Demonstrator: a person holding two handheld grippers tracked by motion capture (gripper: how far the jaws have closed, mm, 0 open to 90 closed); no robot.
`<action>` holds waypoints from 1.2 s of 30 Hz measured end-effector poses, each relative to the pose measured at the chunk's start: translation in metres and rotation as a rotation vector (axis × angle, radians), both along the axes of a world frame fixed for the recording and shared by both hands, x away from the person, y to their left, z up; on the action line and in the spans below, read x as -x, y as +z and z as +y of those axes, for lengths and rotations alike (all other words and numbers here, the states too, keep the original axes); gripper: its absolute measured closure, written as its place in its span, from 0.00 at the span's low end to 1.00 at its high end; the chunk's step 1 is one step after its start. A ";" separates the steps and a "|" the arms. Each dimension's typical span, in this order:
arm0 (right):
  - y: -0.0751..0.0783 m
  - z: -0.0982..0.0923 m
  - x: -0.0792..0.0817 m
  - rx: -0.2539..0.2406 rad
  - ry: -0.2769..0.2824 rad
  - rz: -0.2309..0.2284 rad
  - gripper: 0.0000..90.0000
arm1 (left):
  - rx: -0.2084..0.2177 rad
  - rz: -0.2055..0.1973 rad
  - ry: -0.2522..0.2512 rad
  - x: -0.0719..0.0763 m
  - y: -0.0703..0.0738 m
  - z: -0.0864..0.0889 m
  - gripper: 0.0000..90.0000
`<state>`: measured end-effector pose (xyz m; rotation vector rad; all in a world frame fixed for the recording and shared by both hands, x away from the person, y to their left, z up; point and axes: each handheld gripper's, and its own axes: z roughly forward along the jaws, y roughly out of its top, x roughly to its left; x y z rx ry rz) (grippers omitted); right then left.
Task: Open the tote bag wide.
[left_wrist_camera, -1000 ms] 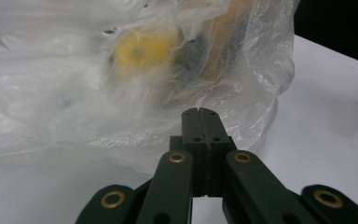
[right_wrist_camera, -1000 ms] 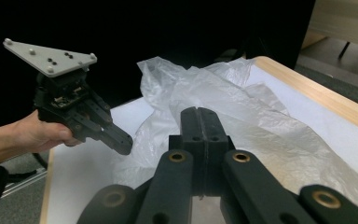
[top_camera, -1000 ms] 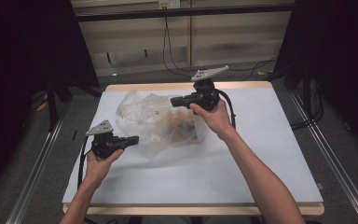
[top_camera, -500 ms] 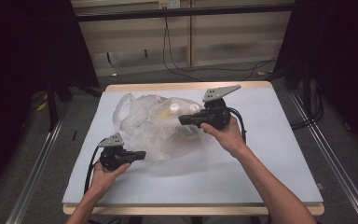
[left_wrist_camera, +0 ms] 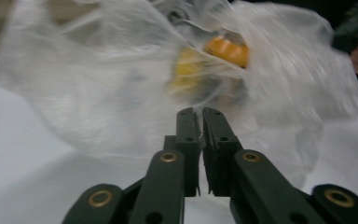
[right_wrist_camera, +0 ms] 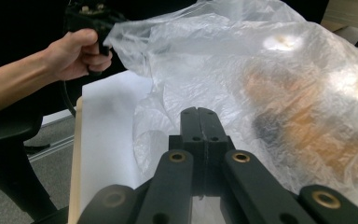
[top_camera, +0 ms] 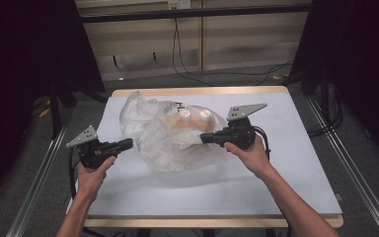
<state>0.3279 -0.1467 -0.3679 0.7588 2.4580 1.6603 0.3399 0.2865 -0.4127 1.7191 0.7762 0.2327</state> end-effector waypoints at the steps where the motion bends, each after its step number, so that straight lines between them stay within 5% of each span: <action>1: -0.001 -0.003 0.001 0.001 -0.006 0.000 1.00 | -0.009 0.000 0.017 -0.001 0.000 0.001 0.86; 9: -0.012 -0.014 0.010 0.005 -0.017 0.014 1.00 | -0.002 0.026 0.128 -0.010 -0.006 0.004 0.48; 14: -0.016 -0.020 0.014 0.008 -0.023 0.017 1.00 | -0.030 0.038 0.097 -0.021 -0.007 -0.007 0.38; 16: -0.016 -0.022 0.015 0.008 -0.027 0.013 1.00 | -0.033 0.033 0.071 -0.024 -0.006 -0.014 0.42; 20: -0.015 -0.029 0.020 0.007 -0.034 0.004 1.00 | -0.043 -0.037 -0.014 -0.016 0.005 -0.027 0.99; 28: -0.009 -0.054 0.029 -0.010 -0.085 -0.015 1.00 | -0.083 -0.110 -0.136 0.018 0.024 -0.032 1.00; 36: -0.017 -0.081 0.043 0.003 -0.134 -0.005 1.00 | -0.145 -0.107 -0.254 0.052 0.015 -0.033 1.00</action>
